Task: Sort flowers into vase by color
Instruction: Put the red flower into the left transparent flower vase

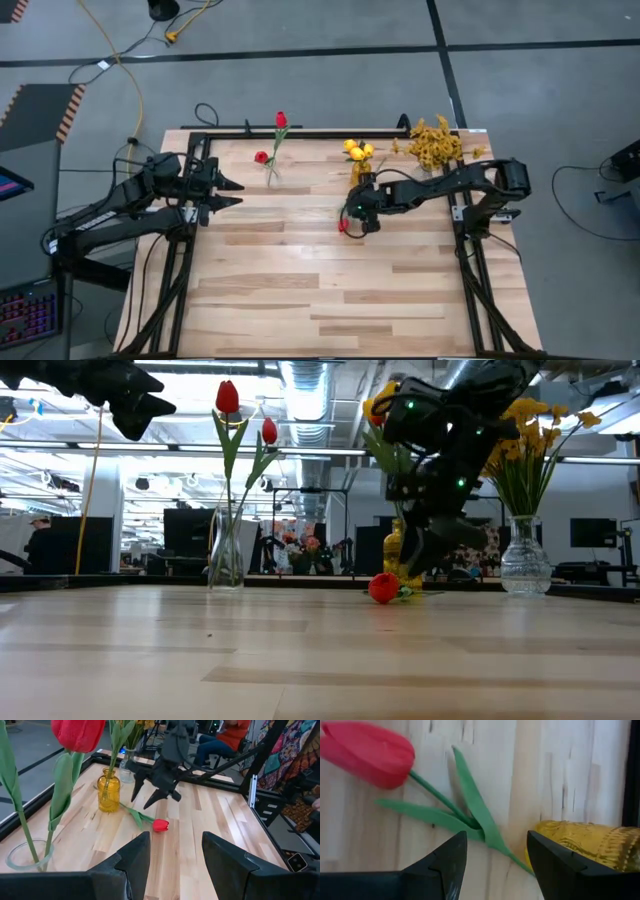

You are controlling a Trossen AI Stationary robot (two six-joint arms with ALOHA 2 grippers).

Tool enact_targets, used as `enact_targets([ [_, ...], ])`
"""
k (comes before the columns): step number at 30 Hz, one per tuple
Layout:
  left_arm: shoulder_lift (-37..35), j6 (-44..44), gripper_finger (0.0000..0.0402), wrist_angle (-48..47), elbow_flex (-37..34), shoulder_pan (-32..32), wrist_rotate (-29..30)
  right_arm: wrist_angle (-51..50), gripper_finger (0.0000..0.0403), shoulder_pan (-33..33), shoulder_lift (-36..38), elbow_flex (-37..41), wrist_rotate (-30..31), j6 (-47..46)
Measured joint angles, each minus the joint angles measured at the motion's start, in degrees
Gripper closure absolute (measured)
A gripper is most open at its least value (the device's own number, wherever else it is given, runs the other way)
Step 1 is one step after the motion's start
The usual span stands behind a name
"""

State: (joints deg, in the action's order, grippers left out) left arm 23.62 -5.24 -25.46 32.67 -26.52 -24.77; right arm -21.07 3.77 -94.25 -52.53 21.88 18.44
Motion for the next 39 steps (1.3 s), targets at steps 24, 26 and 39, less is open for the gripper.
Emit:
enact_targets([
  [24,0.0,0.0,0.0235,1.0,0.0,0.0,1.5,0.5,0.0260,3.5,-5.8,-0.1,-7.7,2.9],
  [26,0.0,0.0,0.0235,1.0,0.0,0.0,1.4,0.5,0.0280,3.5,-5.8,-0.1,-8.6,2.9],
  [39,0.0,-0.1,0.0235,1.0,0.0,0.0,1.4,-0.1,0.0330,0.0,-5.8,-0.7,-9.8,-2.3],
])
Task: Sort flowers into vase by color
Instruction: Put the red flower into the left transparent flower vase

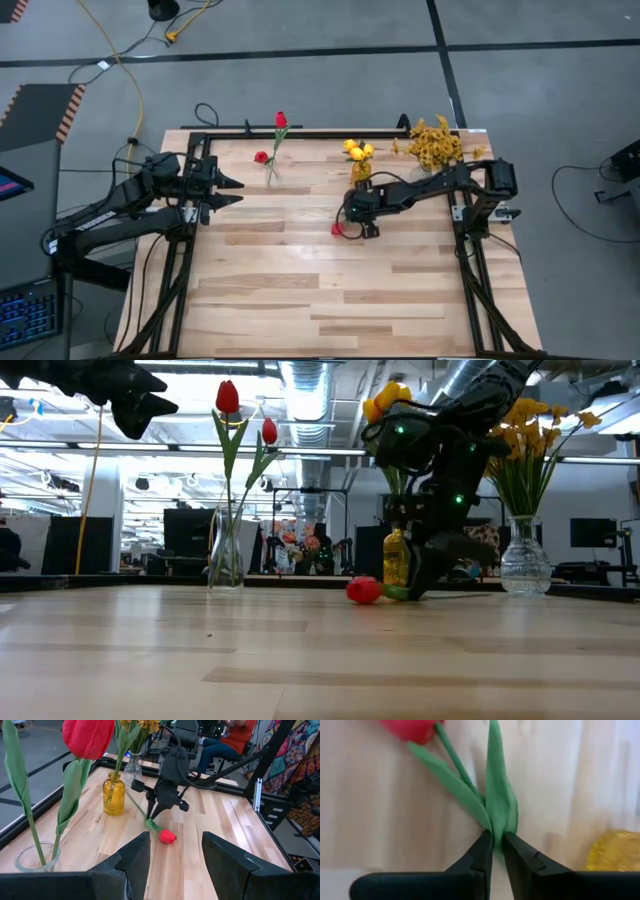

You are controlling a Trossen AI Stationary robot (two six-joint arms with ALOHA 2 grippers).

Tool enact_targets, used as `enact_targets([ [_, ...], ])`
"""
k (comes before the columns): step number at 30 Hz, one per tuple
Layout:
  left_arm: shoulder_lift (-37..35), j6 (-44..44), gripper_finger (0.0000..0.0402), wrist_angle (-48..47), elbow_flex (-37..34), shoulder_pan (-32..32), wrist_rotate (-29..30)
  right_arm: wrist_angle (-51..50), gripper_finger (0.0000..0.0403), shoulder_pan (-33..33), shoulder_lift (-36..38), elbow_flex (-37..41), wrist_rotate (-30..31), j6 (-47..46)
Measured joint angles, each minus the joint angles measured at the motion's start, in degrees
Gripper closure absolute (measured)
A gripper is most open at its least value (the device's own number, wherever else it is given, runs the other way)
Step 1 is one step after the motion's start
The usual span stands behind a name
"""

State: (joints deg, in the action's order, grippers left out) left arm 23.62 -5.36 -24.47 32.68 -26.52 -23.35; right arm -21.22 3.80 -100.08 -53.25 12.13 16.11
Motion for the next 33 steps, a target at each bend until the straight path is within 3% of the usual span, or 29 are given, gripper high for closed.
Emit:
enact_targets([
  [14,0.0,-0.5,0.0235,1.3,0.0,0.0,-0.3,0.5,0.0331,-6.5,-0.1,-10.5,-0.9,-8.5],
  [25,0.0,1.9,0.0235,5.9,0.1,0.0,-1.2,1.4,0.0331,-7.6,-0.1,-21.8,-0.2,-10.3],
  [33,-0.1,3.4,0.0235,6.5,0.1,0.0,-1.2,11.2,0.0331,-7.2,0.0,-28.0,-0.1,-10.1],
])
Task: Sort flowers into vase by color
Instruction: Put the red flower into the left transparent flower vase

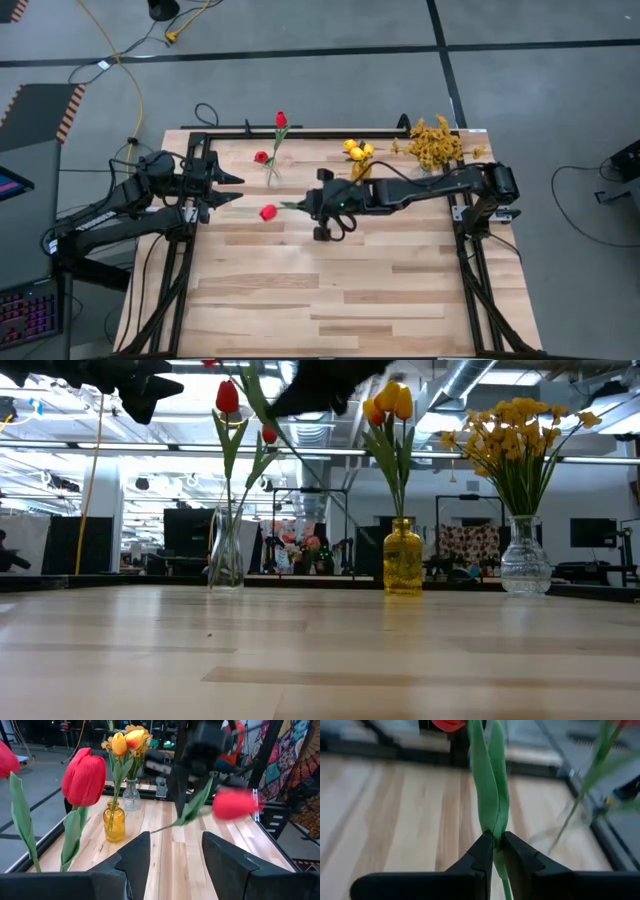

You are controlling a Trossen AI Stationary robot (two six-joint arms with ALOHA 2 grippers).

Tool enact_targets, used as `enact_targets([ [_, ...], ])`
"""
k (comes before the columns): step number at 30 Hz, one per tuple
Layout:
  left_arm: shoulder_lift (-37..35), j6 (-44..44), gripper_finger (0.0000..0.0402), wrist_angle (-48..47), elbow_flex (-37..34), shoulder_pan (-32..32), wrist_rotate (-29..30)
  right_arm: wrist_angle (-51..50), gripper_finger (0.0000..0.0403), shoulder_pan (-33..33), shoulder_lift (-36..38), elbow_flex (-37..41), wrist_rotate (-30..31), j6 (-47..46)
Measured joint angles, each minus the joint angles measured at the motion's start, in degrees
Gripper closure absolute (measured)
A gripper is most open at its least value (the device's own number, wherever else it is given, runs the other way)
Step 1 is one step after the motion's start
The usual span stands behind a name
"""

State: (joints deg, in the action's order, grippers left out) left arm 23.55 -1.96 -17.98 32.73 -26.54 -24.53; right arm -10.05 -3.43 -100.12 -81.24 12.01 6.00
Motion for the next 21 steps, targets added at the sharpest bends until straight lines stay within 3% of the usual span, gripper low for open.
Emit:
enact_targets([
  [9,0.1,0.5,0.0235,0.8,0.0,0.3,-1.3,18.5,0.0331,0.6,0.0,-0.6,0.0,0.4],
  [14,1.7,0.4,0.0235,6.3,0.0,3.3,-1.3,23.6,0.0331,0.6,0.0,-0.6,0.0,0.5],
  [21,8.1,2.7,0.0235,15.0,0.0,9.5,3.7,26.8,0.0331,0.6,0.0,-0.6,0.0,0.4],
])
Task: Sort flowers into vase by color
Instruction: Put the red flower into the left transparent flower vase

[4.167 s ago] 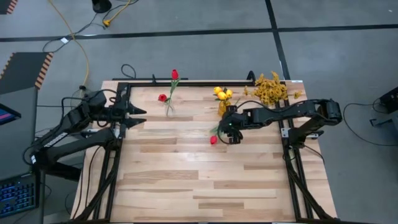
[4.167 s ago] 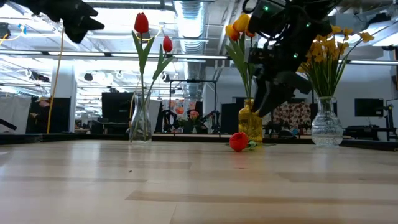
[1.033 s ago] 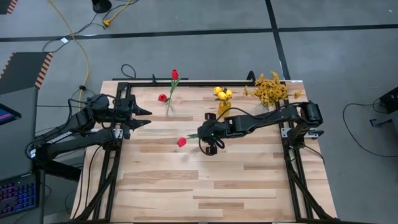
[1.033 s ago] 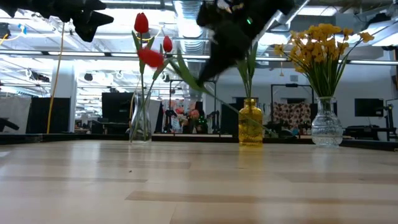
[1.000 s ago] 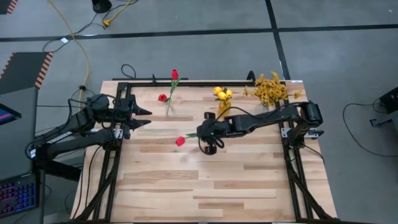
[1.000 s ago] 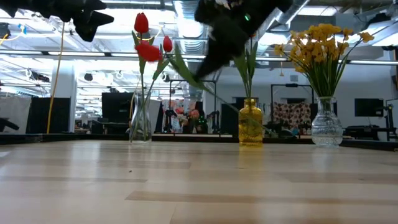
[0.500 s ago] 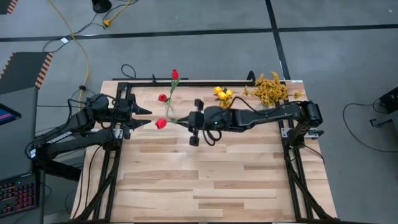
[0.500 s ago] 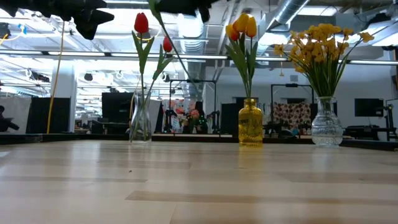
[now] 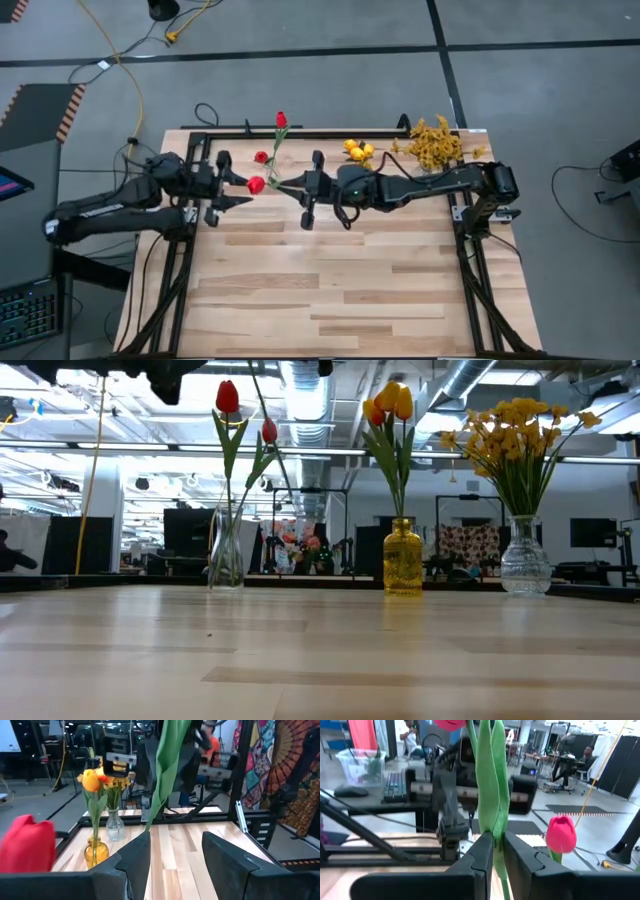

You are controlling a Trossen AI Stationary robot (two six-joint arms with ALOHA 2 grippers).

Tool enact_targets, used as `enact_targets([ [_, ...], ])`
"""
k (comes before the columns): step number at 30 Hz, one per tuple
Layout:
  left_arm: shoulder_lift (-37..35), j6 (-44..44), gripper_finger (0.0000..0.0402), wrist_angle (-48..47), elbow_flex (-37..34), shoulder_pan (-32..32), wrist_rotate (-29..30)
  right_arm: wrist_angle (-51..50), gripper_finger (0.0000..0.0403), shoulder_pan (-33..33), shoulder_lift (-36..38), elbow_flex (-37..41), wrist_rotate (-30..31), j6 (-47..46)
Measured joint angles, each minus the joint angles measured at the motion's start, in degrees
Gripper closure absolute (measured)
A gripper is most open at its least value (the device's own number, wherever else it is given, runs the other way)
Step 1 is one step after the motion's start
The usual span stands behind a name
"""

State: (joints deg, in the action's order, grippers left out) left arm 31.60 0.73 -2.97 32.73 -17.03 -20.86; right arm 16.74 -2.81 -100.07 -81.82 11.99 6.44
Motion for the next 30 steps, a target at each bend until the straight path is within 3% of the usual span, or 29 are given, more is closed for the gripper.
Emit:
enact_targets([
  [8,7.7,0.2,0.0235,8.9,0.0,3.6,4.9,6.2,0.0331,0.0,0.0,0.0,-0.1,-0.6],
  [18,13.3,0.2,0.0235,21.0,0.0,4.7,5.0,10.3,0.0331,0.0,0.0,0.0,-0.1,-0.4],
  [30,18.4,0.1,0.0235,28.7,0.0,4.7,6.8,12.5,0.0331,-0.1,0.0,0.0,-0.1,-0.4],
])
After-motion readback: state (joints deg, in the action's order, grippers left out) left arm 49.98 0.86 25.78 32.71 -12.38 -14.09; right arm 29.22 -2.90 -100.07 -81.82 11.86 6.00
